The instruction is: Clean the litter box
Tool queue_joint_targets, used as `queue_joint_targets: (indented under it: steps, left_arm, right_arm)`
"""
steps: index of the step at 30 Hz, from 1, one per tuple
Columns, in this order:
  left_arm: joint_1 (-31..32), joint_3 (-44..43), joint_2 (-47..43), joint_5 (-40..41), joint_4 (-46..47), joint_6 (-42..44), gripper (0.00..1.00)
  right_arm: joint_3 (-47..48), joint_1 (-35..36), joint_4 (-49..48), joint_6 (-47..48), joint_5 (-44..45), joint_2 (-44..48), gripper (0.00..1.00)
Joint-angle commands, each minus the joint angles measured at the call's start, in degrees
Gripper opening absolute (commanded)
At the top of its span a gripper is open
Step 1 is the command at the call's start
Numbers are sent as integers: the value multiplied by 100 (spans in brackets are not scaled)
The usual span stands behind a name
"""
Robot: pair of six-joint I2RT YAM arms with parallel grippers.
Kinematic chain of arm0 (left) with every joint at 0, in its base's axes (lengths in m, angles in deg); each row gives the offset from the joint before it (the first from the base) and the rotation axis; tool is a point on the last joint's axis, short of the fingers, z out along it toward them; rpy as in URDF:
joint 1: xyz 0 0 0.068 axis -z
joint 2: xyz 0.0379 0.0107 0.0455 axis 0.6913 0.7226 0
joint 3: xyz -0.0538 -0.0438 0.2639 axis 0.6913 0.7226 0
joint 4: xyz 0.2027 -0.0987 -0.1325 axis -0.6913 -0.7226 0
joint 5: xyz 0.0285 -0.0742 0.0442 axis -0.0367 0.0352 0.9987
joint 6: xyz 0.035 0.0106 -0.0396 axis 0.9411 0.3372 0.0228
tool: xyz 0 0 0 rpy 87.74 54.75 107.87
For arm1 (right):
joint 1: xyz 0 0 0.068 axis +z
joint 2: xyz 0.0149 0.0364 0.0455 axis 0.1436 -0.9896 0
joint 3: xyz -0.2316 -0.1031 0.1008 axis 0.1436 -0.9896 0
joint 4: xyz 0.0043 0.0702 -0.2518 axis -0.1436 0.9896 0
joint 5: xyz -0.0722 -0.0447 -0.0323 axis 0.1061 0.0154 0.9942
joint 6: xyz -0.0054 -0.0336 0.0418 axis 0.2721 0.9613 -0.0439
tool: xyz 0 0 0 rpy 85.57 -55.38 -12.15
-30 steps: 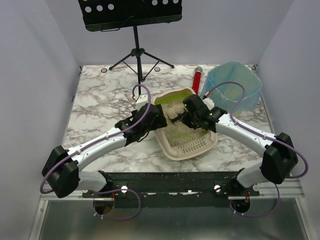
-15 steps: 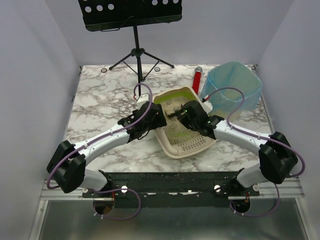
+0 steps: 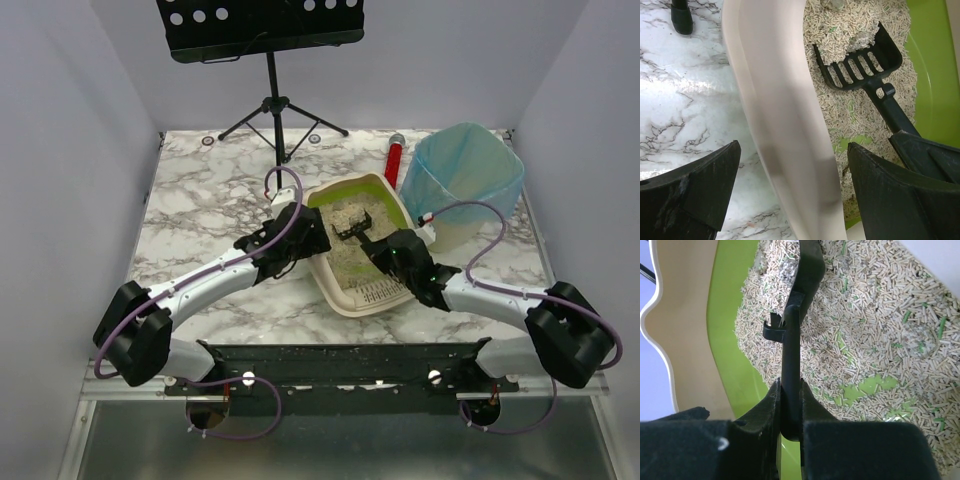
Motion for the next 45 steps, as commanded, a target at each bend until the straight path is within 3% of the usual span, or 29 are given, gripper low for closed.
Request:
queue_joint_targets:
  steps: [1,15,21,27,45]
  left_arm:
    - [-51,92,-153,-73,-15,37,95]
    - [-60,57,-355,-345,54,168,99]
    - [-60,206,-680,-442,134,168,99]
    - [-60,312,-917,-399,2,212,99]
    - [-60,1112,-2403,-838,72,423,99]
  right_arm:
    - [-631,-45,-525,156,-116,105,1]
    - [-1009,-45,-703,296,-151,1168,1]
    - [-1475,-45,-1221,111,-133,1678,1]
    - [-1466,-45,-1046,94,-221,2048,1]
    - [-2353,-45,-1485,-687,-590,3770,1]
